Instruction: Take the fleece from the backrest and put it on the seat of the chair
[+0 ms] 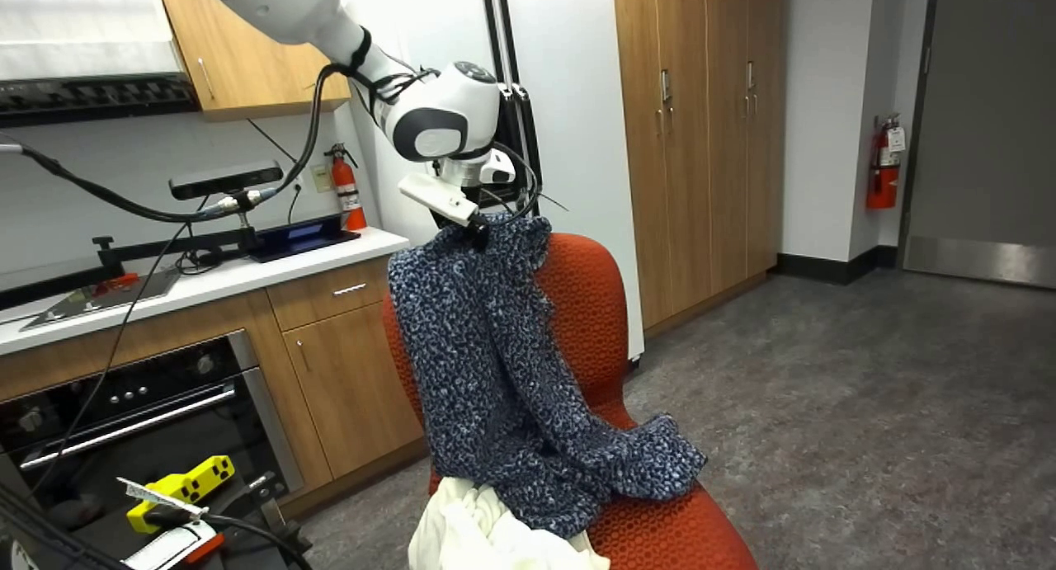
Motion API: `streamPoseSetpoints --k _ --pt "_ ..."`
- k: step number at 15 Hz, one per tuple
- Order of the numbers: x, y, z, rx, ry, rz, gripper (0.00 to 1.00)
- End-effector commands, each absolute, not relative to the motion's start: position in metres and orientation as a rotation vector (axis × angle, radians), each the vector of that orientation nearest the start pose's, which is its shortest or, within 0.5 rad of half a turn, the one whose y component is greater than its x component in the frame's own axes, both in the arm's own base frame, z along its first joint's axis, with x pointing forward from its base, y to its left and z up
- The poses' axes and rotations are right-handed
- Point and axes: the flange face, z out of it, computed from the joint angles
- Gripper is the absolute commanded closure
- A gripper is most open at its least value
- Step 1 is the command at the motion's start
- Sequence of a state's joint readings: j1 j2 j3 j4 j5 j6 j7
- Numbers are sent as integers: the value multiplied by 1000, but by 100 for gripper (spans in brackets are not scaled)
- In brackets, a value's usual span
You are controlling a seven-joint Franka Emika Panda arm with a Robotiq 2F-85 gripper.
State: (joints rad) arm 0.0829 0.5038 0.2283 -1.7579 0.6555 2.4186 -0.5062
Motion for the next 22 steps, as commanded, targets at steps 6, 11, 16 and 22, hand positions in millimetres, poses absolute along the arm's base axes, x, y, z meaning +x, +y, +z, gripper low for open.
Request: streamPoseSetpoints --k 6,11,16,22 --pt "574 128 388 -2583 -303 -537 100" --pt "523 81 412 -2600 -161 -658 100" --pt "472 6 416 -2606 107 -785 100" --pt "405 -51 403 -2592 375 -807 100"
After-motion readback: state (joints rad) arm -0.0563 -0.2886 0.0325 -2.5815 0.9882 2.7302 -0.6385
